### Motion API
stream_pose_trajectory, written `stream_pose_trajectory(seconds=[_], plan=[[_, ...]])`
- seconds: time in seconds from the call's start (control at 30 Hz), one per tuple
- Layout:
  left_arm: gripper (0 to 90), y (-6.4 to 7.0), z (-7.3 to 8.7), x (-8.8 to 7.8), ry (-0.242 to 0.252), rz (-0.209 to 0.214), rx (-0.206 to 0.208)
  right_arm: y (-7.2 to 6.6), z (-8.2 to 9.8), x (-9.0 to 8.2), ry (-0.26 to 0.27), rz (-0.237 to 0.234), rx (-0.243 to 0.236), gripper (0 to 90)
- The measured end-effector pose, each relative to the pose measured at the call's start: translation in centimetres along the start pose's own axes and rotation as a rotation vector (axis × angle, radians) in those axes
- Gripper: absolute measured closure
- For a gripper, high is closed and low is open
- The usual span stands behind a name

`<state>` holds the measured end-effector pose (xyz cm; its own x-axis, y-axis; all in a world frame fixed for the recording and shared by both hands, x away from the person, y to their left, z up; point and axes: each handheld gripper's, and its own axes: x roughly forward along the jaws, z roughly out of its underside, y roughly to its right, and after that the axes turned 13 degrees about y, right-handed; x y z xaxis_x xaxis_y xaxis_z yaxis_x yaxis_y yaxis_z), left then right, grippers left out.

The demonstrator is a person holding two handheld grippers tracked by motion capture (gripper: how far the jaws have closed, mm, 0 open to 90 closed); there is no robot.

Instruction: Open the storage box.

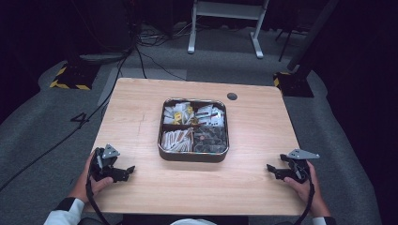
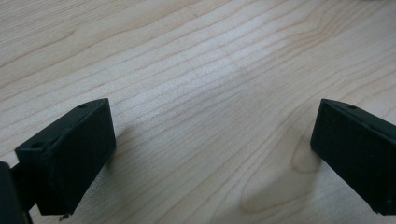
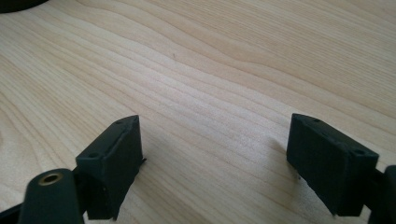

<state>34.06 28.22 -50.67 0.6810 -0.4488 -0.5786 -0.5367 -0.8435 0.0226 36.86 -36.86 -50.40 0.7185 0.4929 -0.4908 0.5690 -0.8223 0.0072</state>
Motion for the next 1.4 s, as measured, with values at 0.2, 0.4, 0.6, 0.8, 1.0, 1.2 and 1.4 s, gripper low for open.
stream_pose_trajectory(seconds=[0.2,0.4,0.6,0.8,1.0,1.2,1.4], plan=[[0.0,-0.1,0.0,0.0,-0.003,0.010,0.003,0.0,0.0,0.1,-0.002,0.001,-0.003,17.4],[0.2,-0.1,0.0,0.0,-0.002,0.008,0.003,0.1,-0.2,0.3,-0.013,0.003,-0.004,16.2],[0.2,0.0,0.0,0.0,-0.003,0.004,0.002,0.1,-1.1,0.6,-0.045,-0.004,0.019,22.5],[0.2,-0.1,0.0,0.0,-0.002,0.010,0.004,-1.0,-3.8,1.6,0.005,-0.047,-0.022,19.2],[0.2,-0.2,0.0,-0.1,-0.001,0.009,0.006,-2.3,-5.6,3.1,0.011,-0.101,-0.058,20.1],[0.3,-0.3,0.0,-0.1,-0.002,0.014,0.013,-3.2,-7.7,4.6,0.007,-0.129,-0.084,23.2],[0.3,-0.3,0.0,-0.1,-0.002,0.015,0.014,-4.1,-9.9,6.1,0.025,-0.150,-0.130,23.5]])
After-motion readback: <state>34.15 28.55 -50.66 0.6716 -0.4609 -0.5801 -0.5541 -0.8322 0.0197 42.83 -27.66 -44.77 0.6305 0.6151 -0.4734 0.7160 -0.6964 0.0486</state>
